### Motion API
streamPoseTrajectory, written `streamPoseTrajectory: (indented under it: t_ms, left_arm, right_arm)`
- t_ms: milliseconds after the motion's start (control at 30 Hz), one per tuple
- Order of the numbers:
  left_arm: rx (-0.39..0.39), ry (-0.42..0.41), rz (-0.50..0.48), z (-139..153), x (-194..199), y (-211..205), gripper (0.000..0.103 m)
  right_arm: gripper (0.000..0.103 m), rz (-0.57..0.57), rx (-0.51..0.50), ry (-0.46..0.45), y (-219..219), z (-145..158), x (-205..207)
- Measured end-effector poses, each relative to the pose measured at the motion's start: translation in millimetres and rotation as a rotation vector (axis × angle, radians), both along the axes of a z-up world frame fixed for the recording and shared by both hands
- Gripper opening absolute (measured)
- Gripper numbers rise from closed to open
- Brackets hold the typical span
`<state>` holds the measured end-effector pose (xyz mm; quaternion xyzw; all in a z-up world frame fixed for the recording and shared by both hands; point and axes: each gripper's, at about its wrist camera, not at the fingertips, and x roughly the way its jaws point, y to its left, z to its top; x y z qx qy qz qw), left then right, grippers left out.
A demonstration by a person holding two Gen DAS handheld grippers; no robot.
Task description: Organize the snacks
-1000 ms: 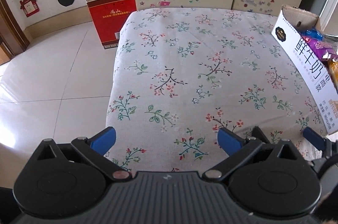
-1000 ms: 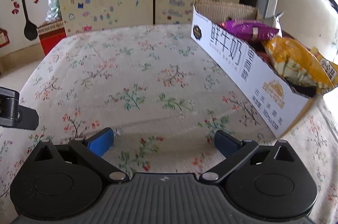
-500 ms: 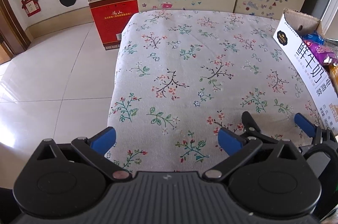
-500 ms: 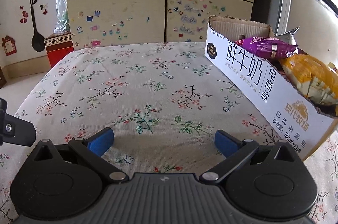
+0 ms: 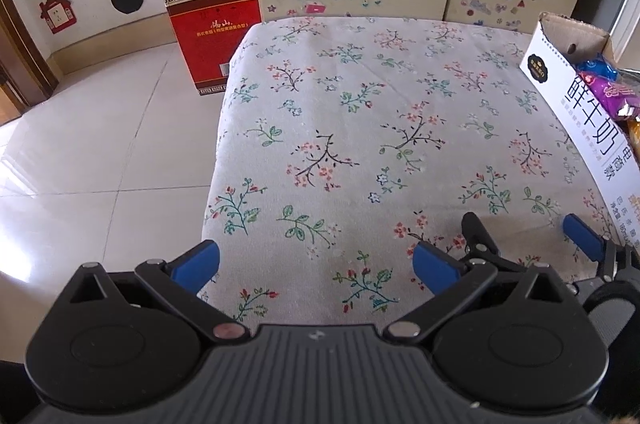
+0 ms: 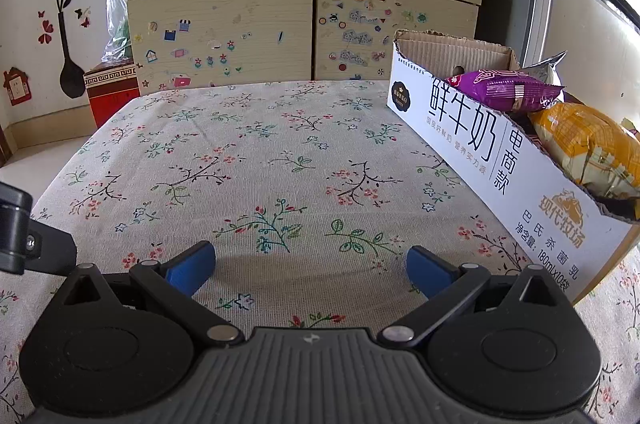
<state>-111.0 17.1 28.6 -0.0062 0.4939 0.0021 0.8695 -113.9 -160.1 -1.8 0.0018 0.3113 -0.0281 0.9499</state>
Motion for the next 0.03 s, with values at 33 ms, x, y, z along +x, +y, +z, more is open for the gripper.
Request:
streamPoseTrajectory:
  t_ms: [33]
  left_arm:
    - [0.005, -0.002, 0.001, -0.3, 0.6, -0.6, 0.102]
  right_arm:
    - [0.103, 0.0, 0.0, 0.0, 0.0, 0.0, 0.0]
